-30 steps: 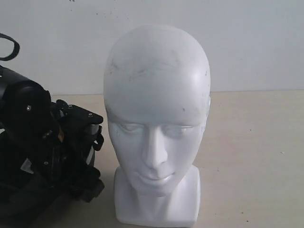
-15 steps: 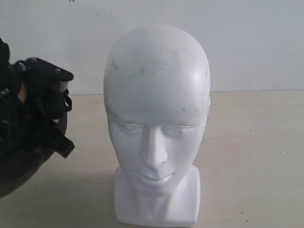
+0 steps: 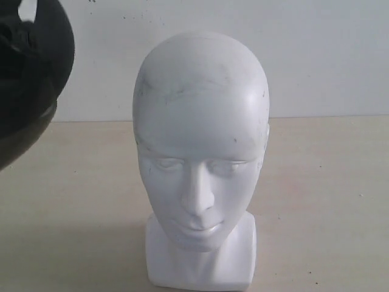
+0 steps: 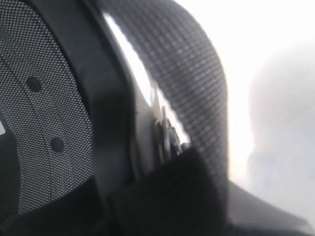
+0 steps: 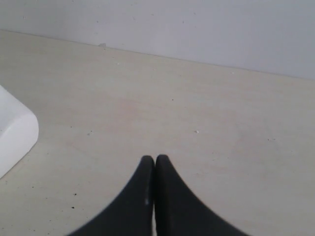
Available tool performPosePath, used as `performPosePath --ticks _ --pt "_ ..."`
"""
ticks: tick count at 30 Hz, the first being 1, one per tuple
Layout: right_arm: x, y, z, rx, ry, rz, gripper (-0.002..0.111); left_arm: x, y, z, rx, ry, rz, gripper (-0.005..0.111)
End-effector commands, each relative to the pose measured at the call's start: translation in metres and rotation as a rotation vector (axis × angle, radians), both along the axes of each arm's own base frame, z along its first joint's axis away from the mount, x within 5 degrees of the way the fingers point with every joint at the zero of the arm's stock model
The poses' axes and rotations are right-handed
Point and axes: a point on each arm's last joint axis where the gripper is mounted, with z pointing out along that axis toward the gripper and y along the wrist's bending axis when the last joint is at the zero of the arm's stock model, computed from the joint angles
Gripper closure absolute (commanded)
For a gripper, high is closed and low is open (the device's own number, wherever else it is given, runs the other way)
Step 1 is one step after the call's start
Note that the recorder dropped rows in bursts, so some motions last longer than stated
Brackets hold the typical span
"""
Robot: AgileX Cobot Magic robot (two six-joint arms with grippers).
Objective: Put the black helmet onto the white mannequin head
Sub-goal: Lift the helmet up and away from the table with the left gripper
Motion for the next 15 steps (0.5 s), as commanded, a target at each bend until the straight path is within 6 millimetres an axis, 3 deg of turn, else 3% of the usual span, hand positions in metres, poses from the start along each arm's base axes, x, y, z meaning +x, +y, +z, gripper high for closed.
performPosePath --ticks 1,4,8,12,15 --pt "0.000 0.000 0.001 -0.007 -0.011 0.003 0.109 -0.026 -0.001 0.016 -0.116 -0.407 -0.151 0.102" --pt "0.000 0.000 0.001 -0.006 -0.013 0.003 0.109 -0.046 0.003 0.008 -0.212 -0.590 -0.219 0.102" --pt "0.000 0.000 0.001 -0.006 -0.013 0.003 0.109 -0.064 0.016 -0.007 -0.451 -0.723 -0.179 0.102" --pt "0.000 0.000 0.001 -0.006 -0.013 0.003 0.109 -0.084 0.037 -0.013 -0.808 -0.891 -0.088 0.102" --pt "0.000 0.000 0.001 -0.006 -0.013 0.003 0.109 -0.095 0.045 -0.019 -1.126 -0.888 -0.091 0.102"
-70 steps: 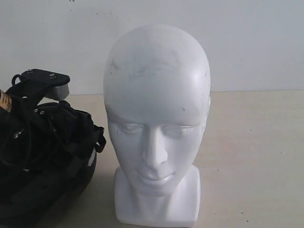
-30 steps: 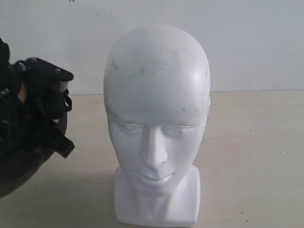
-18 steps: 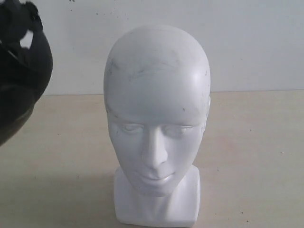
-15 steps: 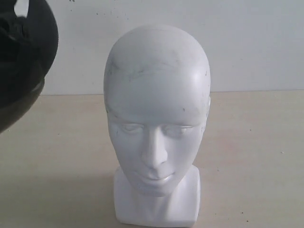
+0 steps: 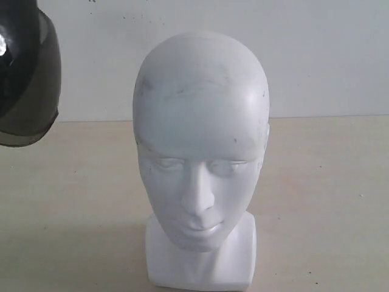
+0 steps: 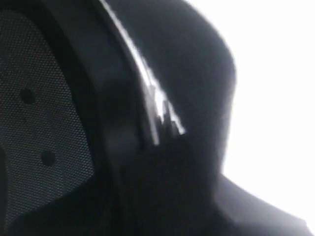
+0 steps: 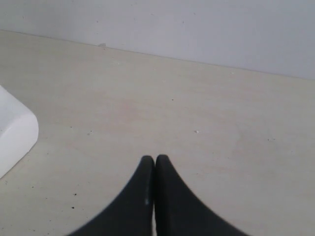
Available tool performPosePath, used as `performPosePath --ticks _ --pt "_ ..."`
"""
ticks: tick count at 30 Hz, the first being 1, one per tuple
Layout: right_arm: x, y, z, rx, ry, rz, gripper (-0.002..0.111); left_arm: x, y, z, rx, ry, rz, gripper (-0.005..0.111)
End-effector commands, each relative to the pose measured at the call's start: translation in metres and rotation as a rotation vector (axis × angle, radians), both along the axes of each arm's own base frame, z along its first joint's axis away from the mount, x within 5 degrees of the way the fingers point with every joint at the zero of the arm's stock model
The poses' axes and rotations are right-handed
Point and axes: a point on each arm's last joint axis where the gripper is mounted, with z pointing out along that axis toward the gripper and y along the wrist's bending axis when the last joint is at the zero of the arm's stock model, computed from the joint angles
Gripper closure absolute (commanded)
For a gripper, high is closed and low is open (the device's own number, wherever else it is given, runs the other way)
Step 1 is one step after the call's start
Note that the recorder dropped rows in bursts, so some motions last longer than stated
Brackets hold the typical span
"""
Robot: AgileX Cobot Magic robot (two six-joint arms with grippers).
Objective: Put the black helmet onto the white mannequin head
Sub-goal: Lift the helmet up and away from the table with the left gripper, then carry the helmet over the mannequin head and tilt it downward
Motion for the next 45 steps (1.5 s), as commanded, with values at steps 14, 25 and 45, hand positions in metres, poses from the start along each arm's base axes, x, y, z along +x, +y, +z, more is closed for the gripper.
performPosePath --ticks 14,25,45 --pt "0.000 0.000 0.001 -0.001 -0.014 0.004 0.109 -0.054 0.014 0.040 -0.933 -0.367 -0.770 0.102" --pt "0.002 -0.001 0.027 0.040 -0.295 -0.011 0.109 -0.056 -0.006 0.112 -0.812 -0.412 -1.054 0.102" --pt "-0.005 -0.007 0.060 0.378 -0.636 -0.046 0.109 0.021 -0.053 0.105 -0.736 -0.051 -1.200 0.102"
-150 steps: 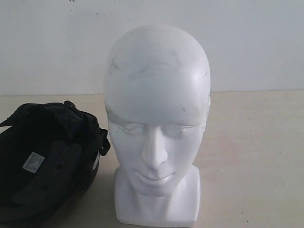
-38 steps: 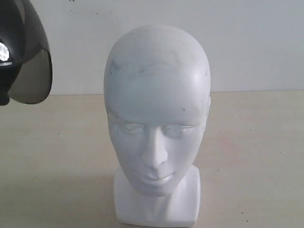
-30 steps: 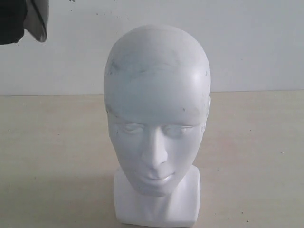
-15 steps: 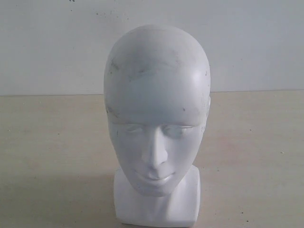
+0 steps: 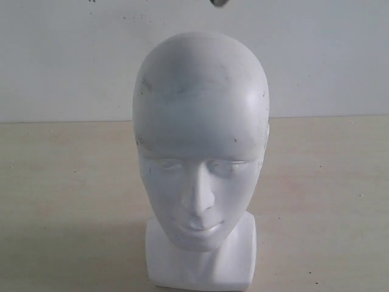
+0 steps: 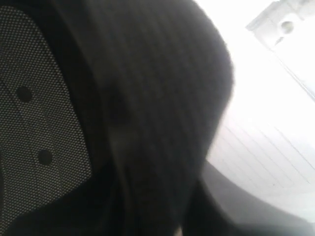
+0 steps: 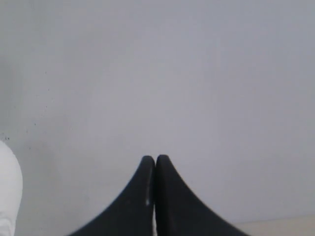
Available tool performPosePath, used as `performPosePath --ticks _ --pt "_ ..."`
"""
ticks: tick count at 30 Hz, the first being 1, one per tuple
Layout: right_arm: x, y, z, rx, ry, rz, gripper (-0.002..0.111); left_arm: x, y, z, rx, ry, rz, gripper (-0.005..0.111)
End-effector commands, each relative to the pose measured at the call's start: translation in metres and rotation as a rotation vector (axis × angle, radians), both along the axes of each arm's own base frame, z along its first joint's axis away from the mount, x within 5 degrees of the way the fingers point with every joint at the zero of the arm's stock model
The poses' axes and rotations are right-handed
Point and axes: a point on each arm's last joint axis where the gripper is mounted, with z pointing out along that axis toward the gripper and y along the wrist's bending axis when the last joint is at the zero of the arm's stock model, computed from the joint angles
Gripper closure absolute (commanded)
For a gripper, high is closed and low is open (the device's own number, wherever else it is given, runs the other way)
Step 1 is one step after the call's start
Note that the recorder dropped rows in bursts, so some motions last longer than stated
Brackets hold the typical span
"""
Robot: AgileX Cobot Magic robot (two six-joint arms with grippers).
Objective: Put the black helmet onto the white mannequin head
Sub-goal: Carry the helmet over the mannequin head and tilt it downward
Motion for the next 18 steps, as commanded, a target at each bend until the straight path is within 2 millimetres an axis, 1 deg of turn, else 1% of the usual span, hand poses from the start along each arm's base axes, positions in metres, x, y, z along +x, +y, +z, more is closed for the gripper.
performPosePath --ticks 1,5,8,12,18 --pt "-0.003 -0.002 0.006 0.042 -0.069 0.001 0.109 0.006 -0.005 0.010 -0.007 -0.067 -0.050 0.102" --pt "-0.003 -0.002 0.006 0.132 -0.069 0.038 0.109 0.012 -0.014 0.014 0.001 -0.071 -0.080 0.102" --pt "-0.003 -0.002 0.006 0.151 -0.067 0.042 0.109 0.016 -0.025 0.015 0.023 -0.085 -0.109 0.102" --pt "-0.004 -0.005 0.008 0.239 -0.084 0.044 0.109 0.025 -0.041 0.013 0.031 -0.071 -0.156 0.102" --pt "-0.003 -0.005 0.007 0.255 -0.076 0.050 0.109 0.034 -0.054 0.012 0.016 -0.044 -0.194 0.102"
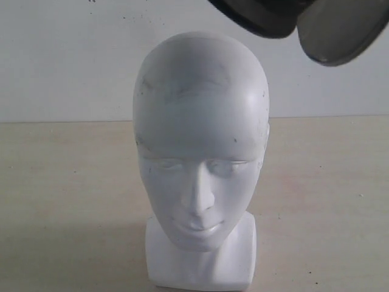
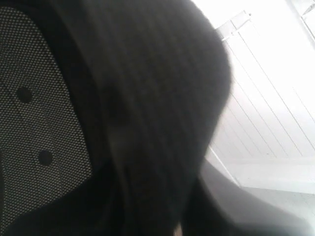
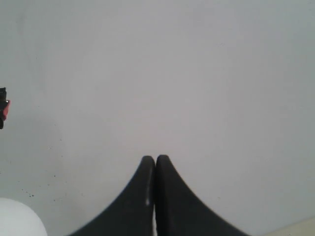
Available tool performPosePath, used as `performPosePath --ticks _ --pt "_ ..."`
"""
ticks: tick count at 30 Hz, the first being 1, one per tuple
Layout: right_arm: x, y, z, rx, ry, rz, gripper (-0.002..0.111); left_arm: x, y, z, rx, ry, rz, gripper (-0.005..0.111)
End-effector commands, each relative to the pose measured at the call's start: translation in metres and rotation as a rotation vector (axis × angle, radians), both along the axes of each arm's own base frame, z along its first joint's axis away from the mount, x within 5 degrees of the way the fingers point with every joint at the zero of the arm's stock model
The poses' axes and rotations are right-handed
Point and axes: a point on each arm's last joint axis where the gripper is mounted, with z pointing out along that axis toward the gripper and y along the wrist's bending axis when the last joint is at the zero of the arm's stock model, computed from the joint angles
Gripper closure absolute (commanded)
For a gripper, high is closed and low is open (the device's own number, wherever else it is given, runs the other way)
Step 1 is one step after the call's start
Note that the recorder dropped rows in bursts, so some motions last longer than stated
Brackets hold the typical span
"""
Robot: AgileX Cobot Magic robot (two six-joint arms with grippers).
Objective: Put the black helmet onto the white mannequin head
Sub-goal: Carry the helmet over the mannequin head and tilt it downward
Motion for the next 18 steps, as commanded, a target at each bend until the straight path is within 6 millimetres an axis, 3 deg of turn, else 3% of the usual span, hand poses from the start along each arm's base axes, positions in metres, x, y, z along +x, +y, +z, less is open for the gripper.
performPosePath --ticks 1,18 --pt "0.000 0.000 0.000 0.012 -0.002 0.007 0.109 -0.004 -0.001 0.014 -0.099 -0.057 -0.043 0.102" --pt "-0.001 0.000 0.001 0.059 -0.010 0.027 0.109 0.003 -0.012 0.001 -0.001 -0.066 -0.061 0.102"
